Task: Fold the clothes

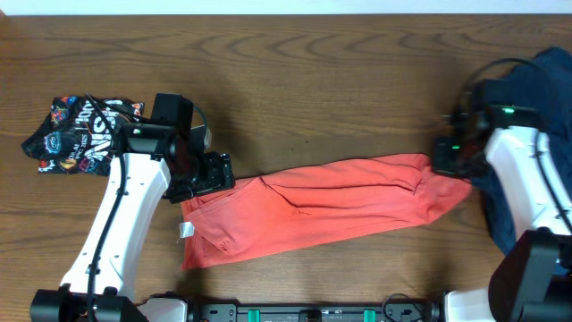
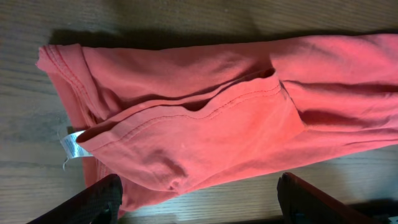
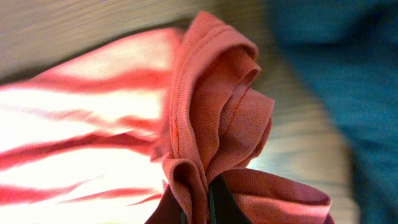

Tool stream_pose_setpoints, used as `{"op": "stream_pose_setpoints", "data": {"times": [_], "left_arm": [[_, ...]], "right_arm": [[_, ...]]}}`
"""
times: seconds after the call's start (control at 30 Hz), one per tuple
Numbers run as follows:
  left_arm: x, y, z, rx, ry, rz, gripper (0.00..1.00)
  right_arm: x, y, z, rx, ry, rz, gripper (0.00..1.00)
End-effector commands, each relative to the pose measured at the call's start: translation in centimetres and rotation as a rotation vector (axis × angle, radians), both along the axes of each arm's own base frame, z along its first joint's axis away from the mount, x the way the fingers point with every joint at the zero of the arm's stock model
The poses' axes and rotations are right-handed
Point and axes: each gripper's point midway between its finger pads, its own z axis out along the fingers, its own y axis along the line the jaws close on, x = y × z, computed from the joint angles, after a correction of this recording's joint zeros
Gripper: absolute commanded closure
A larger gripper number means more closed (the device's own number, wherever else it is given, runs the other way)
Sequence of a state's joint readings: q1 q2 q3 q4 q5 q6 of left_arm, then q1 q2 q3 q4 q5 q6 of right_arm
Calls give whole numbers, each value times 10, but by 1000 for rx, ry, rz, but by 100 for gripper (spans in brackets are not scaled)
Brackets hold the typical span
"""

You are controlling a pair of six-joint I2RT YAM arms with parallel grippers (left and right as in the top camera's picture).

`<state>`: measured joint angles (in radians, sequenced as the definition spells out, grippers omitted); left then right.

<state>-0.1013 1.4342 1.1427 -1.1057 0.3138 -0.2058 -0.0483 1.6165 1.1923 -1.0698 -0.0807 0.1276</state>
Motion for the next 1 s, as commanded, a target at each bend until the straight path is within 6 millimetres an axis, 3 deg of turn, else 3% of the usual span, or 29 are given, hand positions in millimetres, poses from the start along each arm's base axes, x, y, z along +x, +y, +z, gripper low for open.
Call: {"op": "stream_pose_setpoints", "data": {"times": [0.0,0.33,0.77,0.8,0.87,0.97], "left_arm": [[-1,2,1,12,-5,0,18],[-1,2,1,12,-5,-1,18],[-1,2,1,13,-5,-1,18],[-1,2,1,13,-6,-1,18],[-1,2,1,13,-6,-1,18],[-1,2,1,13,-6,-1,18]], "right_arm": [[1,47,8,64,-14,82,99],[-24,145,3,79,0,263,99],[-41,214,-19,150,24,374,98],[-41,219,-18,158,16,385,93],[-43,231,-16,193,3,412,73],[-54,256,-9,311,-1,557,68]]}}
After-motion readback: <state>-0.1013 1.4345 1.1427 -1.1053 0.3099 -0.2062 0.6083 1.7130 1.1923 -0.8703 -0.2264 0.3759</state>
